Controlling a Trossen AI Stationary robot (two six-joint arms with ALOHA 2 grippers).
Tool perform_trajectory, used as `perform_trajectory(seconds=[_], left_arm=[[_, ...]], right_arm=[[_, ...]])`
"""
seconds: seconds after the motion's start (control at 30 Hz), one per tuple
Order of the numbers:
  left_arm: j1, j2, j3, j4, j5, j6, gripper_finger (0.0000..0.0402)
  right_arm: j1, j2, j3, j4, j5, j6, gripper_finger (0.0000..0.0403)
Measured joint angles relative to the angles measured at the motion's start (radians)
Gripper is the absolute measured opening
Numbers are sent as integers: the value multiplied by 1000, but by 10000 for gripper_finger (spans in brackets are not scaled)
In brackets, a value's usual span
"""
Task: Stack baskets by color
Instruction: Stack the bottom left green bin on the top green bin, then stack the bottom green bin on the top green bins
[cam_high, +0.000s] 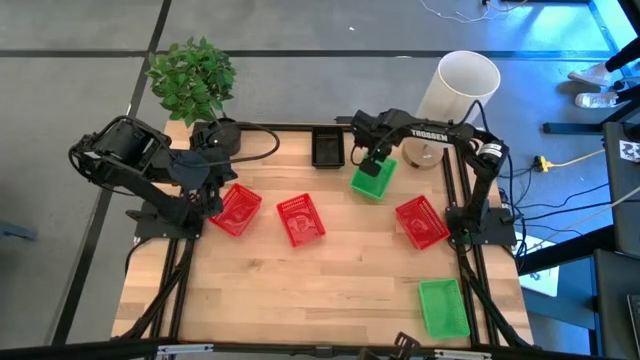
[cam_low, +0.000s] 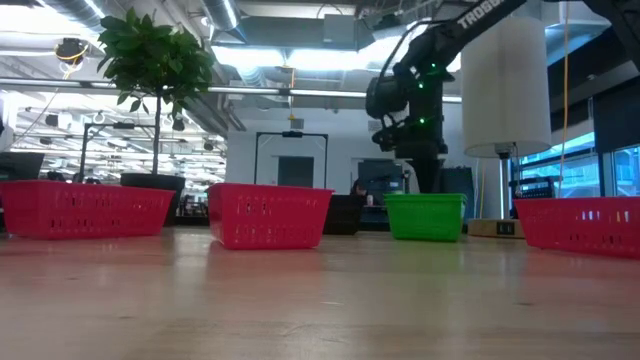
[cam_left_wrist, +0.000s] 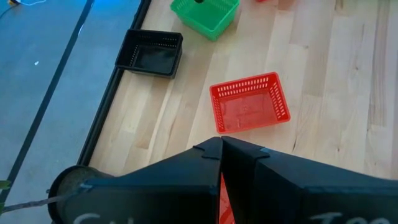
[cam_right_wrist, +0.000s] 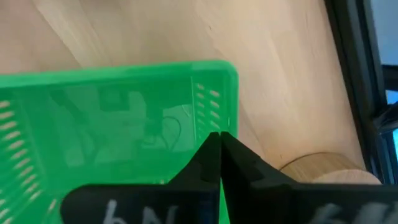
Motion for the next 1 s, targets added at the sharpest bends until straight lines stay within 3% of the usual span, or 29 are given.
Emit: perform_trajectory(seconds=[0.1,0.27,0.43,0.57,0.8,1.0], left_arm=[[0,0,0,0,-2,0,0],[0,0,0,0,-10,0,0],[0,0,0,0,-11,0,0],[0,0,0,0,-11,0,0],[0,0,0,0,-11,0,0],[0,0,0,0,-11,0,0]], right_arm=[[4,0,14,-33,21,1,0],[51,-18,160,-184,23,1,0],[143,-82,311,-360,17,4,0],[231,-160,339,-398,-28,48,0],[447,-287,333,-490,-33,221,0],[677,-348,332,-547,-101,405,0]])
